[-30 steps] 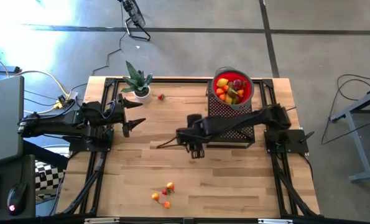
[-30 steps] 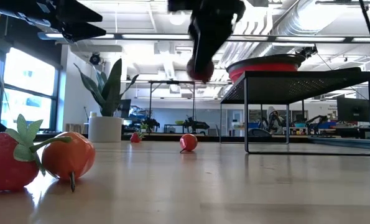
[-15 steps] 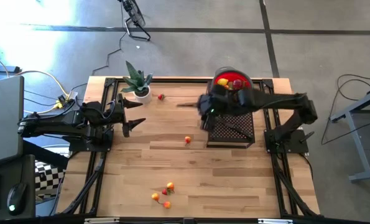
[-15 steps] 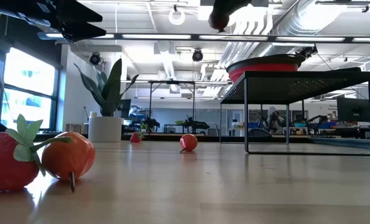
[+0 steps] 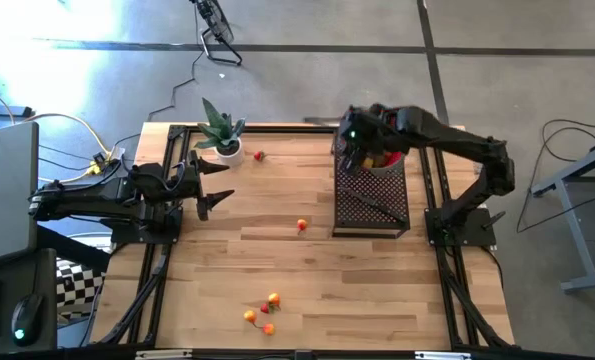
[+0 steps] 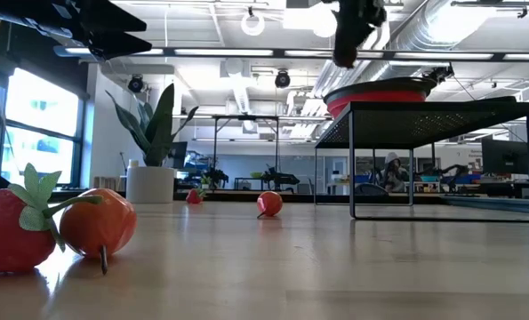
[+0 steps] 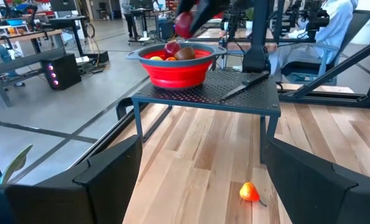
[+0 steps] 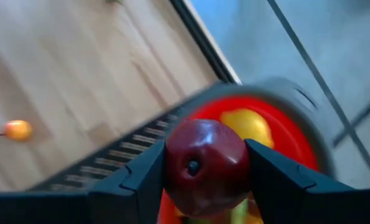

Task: Pick & Place Fruit
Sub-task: Put the pomegranate into the strainer bowl on the shelf

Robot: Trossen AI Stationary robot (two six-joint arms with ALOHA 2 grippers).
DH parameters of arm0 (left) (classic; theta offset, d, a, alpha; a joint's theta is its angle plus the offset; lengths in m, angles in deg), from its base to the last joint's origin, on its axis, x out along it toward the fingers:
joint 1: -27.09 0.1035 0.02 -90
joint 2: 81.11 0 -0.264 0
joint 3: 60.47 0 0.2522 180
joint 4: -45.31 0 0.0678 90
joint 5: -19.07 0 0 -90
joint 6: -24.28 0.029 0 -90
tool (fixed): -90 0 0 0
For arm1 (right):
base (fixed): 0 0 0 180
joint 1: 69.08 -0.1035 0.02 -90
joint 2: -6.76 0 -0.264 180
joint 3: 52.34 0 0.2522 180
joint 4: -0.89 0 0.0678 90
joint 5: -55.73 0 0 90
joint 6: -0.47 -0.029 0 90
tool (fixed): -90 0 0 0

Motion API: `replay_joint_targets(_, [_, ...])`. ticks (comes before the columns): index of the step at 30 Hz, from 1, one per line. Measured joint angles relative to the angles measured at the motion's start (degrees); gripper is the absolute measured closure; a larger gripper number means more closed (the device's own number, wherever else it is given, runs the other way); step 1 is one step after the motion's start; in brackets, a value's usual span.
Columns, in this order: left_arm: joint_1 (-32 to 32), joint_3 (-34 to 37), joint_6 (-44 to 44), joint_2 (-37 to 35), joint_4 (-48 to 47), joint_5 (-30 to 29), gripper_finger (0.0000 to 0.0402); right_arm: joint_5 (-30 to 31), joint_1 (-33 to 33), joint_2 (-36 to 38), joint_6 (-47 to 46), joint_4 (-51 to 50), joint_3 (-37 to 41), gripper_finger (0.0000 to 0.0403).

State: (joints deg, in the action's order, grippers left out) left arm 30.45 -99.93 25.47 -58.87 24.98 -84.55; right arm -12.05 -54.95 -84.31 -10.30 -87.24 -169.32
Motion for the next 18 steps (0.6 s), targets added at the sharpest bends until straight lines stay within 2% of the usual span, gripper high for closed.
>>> replay_joint_targets(8, [0.02,0.00,0.00,0.02,0.00,0.00,0.0074,-3.24,9.42,-1.37,0.03,-1.20,0.04,0.0211])
replay_joint_targets(14, [0.02,0.00,-0.02,0.02,0.00,0.00,0.0074,-5.54,13.05,-1.99,-0.22,-1.79,0.04,0.0211])
replay_joint_targets(18, [0.02,0.00,-0.02,0.02,0.00,0.00,0.0074,-8.42,13.49,-2.12,0.43,-2.06,0.04,0.0195])
